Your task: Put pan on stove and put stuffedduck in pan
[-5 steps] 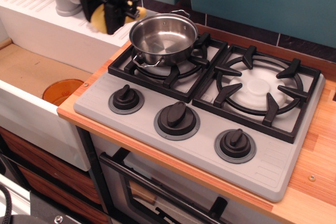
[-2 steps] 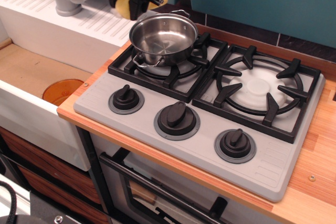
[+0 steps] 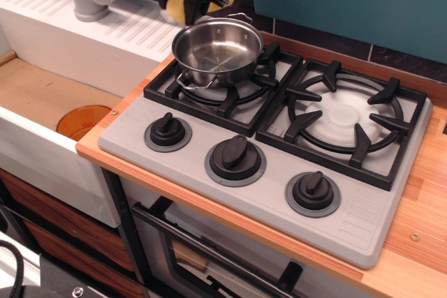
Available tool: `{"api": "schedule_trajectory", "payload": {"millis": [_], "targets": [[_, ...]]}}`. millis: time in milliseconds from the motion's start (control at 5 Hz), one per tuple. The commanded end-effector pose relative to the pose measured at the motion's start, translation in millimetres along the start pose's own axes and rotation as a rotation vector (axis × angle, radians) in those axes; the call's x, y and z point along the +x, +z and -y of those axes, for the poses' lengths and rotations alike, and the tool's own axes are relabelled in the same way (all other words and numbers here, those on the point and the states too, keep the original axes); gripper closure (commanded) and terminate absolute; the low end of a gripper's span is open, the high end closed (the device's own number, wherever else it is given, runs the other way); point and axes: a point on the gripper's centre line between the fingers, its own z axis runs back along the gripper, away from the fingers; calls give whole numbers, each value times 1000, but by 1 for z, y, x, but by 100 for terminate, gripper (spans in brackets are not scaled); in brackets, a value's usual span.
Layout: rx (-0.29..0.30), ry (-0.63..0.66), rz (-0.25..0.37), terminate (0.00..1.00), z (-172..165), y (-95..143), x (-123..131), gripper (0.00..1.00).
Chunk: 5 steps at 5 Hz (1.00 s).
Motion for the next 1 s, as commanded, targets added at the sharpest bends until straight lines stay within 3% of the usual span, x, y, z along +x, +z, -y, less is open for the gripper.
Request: {"api": "schedule_trajectory", "payload": {"millis": [0, 800], "targets": [[19, -12, 71, 0, 2, 10, 10, 0], [-2, -15, 63, 0, 6, 14, 10, 0]]}}
